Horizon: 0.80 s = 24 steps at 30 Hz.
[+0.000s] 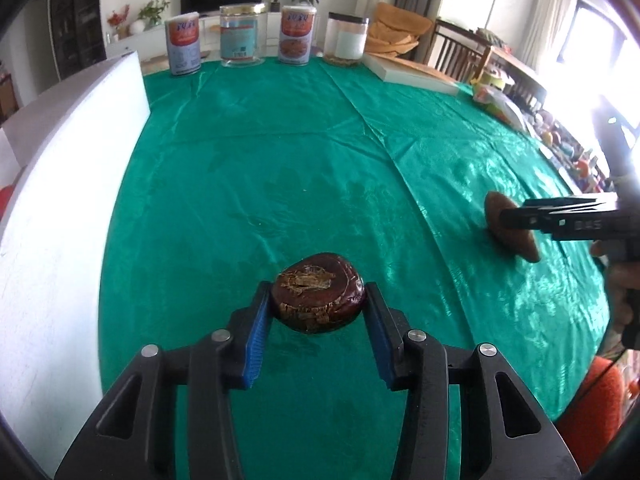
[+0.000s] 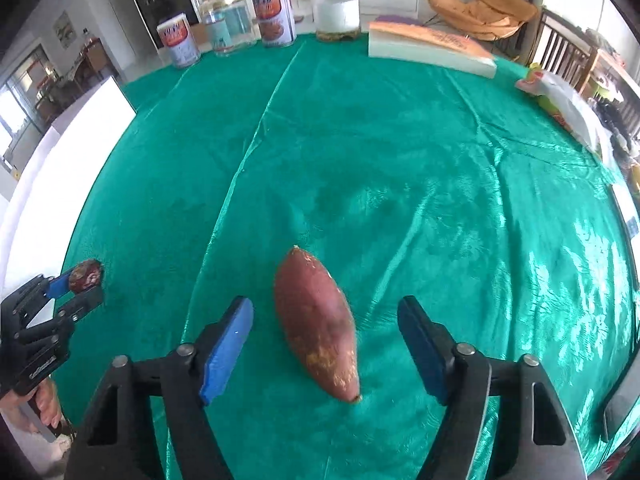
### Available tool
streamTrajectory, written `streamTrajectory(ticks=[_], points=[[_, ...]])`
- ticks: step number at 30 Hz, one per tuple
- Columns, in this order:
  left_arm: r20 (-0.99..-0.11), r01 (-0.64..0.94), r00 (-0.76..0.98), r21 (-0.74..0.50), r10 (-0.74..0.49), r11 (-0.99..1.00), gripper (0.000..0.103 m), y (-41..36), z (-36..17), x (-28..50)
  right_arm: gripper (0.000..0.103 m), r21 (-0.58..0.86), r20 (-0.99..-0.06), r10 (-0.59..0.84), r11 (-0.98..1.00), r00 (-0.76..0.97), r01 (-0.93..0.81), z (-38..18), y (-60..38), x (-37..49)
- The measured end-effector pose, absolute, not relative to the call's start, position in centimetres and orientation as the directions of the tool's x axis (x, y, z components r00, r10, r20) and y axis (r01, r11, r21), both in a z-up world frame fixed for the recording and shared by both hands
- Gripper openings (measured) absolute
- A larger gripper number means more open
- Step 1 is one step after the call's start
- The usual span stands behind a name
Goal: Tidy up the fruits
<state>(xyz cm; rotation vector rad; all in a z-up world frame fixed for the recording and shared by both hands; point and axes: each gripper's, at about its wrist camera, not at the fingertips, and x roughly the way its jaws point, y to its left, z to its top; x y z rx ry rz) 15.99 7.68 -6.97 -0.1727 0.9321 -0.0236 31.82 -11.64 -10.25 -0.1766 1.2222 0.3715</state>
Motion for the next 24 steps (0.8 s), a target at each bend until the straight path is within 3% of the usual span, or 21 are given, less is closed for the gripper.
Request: streamTrajectory(ticks=[1,3,7,12,20,24], points=[[-0.792,-0.06,0.601,-0.178,-0.107,0.982,0.046,7.9,-6.4,15.6,0.064,0.056,-0.944,0.172,0.924,0.281,-0.377,-10.7,-11.3,32.2],[-0.784,-0.063,0.608,-0.202,-0.123,0.977,0.046,8.3,-5.5,15.0,0.043,0.023,-0.957,0.135,0.918,0.256,-0.396,-11.2,-10.5,32.4],[-0.773,-0.074,0.615,-0.256,-0.158,0.964,0.046,9.2,-4.3,13.6,0.042,0.011,-0.963,0.113,0.926,0.246,-0.378,-10.4,-10.6,31.4],[-0.704,-0.077,0.669,-0.386,-0.239,0.919,0.046,10.7,-0.8,10.0,0.041,0.191,-0.907,0.313,0.902,0.282,-0.386,-6.2,-9.9,28.5],[-0.612,-0.118,0.764,-0.444,-0.205,0.888,0.046,16.7,5.7,5.0,0.041,0.367,-0.761,0.571,0.771,0.309,-0.521,0.3,-2.0,24.4],[-0.631,-0.218,0.766,-0.428,-0.118,0.877,0.046,22.0,7.2,3.6,0.041,0.467,-0.678,0.697,0.654,0.234,-0.595,3.3,4.8,22.9]])
